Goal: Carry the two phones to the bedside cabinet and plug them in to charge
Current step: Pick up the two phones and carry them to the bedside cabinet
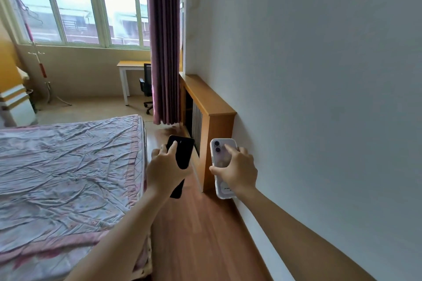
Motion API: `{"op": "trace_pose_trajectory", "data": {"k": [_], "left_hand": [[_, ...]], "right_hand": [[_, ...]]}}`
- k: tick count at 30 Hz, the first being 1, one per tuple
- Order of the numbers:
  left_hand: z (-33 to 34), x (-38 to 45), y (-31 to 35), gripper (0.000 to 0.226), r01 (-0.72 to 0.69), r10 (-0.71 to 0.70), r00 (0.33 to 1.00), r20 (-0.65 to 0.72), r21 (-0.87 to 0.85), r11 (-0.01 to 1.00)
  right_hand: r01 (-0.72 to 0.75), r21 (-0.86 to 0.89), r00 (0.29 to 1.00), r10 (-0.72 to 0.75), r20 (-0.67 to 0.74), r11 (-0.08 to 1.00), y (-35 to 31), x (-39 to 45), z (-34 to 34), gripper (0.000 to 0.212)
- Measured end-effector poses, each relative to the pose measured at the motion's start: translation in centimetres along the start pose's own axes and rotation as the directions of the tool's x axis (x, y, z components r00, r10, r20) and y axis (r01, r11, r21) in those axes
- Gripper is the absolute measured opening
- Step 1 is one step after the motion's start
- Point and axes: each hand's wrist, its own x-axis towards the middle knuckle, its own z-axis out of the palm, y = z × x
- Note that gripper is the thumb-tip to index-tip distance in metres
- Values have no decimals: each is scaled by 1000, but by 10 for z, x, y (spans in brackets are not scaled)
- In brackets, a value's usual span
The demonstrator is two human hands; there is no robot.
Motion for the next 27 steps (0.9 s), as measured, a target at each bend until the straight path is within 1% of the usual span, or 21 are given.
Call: {"op": "trace_pose_trajectory", "data": {"k": [6,14,18,23,27], "left_hand": [[34,83,-16,86,12,-12,1000,-6,21,1000],[67,177,-38,86,56,-55,998,-22,37,998],[91,217,-51,86,88,-87,996,-25,47,995],[121,275,-69,87,135,-132,991,-37,71,988],[143,324,-85,84,188,-182,981,-72,94,978]], "right_hand": [[16,-7,999,-16,38,1000,-3,89,39,75],[60,41,997,-62,45,997,-8,194,90,78],[91,72,994,-95,48,993,-10,244,121,78],[136,84,986,-143,83,987,-15,314,162,78],[179,97,976,-189,104,979,-23,376,193,79]]}}
